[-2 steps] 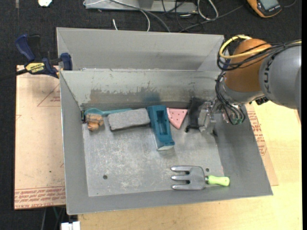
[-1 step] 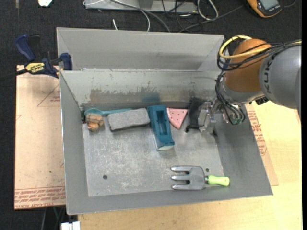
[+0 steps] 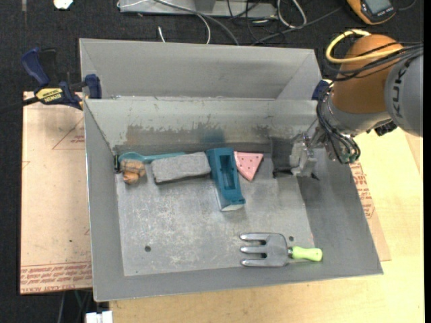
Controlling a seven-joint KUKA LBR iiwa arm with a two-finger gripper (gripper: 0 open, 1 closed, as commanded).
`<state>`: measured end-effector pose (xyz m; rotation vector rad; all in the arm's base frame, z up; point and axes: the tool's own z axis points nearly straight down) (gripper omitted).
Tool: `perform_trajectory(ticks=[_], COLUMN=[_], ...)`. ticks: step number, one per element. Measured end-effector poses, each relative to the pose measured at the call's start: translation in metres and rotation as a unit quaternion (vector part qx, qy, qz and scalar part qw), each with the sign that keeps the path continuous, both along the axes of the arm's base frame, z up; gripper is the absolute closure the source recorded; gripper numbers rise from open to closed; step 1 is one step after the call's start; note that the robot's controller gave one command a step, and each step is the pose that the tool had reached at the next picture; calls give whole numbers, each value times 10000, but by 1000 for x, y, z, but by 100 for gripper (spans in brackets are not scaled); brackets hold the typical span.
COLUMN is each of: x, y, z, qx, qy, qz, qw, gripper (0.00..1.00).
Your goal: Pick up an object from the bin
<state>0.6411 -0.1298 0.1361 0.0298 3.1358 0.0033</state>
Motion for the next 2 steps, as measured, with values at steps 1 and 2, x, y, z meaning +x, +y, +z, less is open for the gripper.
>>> perform_trajectory(ticks=[1, 2], x=[-9, -15], y=[7, 16], z=[45, 104], qx=[2, 1], qy=[-13, -4], qz=[-28, -2], qw=[10000, 10000], gripper=[100, 100])
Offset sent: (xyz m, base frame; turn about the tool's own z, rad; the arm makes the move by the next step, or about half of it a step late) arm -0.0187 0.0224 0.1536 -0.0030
